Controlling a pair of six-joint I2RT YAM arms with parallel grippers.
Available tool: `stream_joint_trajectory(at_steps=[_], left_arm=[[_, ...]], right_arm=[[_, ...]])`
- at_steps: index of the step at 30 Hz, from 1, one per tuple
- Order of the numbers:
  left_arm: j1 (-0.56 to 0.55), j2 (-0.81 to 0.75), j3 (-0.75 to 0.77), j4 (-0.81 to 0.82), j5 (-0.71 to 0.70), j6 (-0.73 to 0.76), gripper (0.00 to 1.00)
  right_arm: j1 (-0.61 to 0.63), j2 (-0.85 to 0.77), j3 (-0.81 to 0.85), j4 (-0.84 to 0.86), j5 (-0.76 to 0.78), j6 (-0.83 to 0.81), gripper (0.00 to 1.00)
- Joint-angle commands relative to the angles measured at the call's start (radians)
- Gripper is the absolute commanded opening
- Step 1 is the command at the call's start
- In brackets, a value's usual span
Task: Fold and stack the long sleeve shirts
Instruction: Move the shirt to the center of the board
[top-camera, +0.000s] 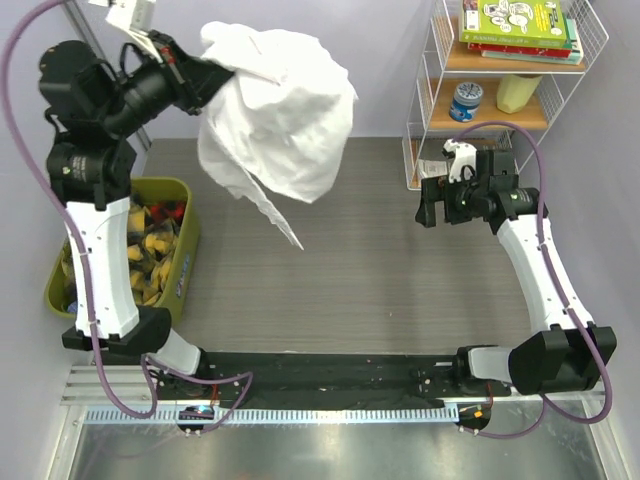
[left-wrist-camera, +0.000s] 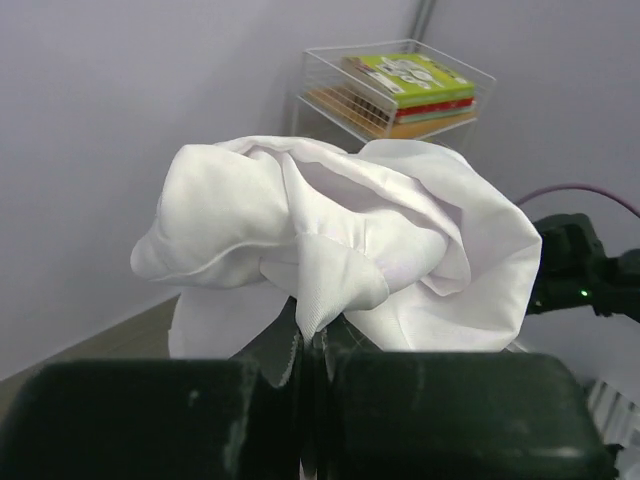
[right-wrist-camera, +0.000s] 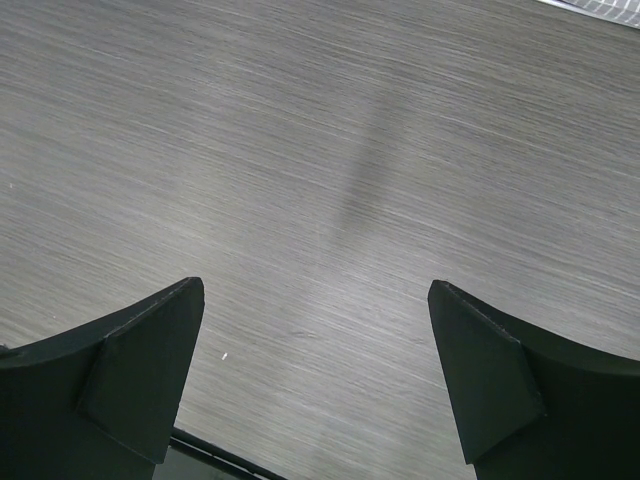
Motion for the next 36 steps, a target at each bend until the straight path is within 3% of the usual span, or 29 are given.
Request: stream_joint_trajectory(at_steps=[1,3,4,6,7,8,9,11,15,21,29,36], left_arm=[[-0.090,-0.022,-0.185,0.163,0.124,-0.105,0.00],[-0.116,-0.064,-0.300,0.163,0.205,-0.065,0.01],[-0.118,-0.077,-0.441,0.152,0.249,-0.001,0.08],[-0.118,-0.103,-0.541,0.039,0.340,0.166,0.58],[-0.118,-0.100,-0.568,-0.044,0.282,0.251,0.78],[-0.106,-0.099,-0.621,-0.164,0.212,0.379,0.92],[-0.086,-0.102,-0.664,-0.184,0.152,0.415,0.98],[-0.060,-0.123,-0.789,-0.222,0.113,0.527,1.00],[-0.101,-0.204,-1.005,-0.190,0.011,0.607,1.00],[-0.221,-0.168,-1.215,-0.132,-0.215,0.588,1.00],[-0.222,0.006,-1.273,-0.031,-0.589,0.498,0.96],[-0.189,0.156,-1.198,0.017,-0.761,0.442,0.91]], right_arm=[[-0.026,-0.031,0.049,0.009,-0.024,0.016,1.00],[-0.036,-0.027,0.050,0.005,-0.024,0.016,1.00],[-0.043,-0.027,0.055,0.002,-0.023,0.013,1.00],[-0.042,-0.030,0.061,-0.004,-0.014,0.004,1.00],[-0.043,-0.031,0.067,-0.010,-0.009,-0.002,1.00],[-0.043,-0.031,0.072,-0.014,-0.007,-0.014,1.00],[-0.042,-0.027,0.075,-0.021,-0.011,-0.023,1.00],[-0.043,-0.015,0.086,-0.041,-0.023,-0.051,1.00],[-0.023,0.034,0.061,-0.047,-0.055,-0.086,1.00],[0.217,0.136,0.015,0.054,0.060,-0.094,0.99],[0.293,0.363,0.043,0.117,0.080,-0.080,0.87],[0.291,0.458,-0.035,0.140,0.034,-0.048,0.75]])
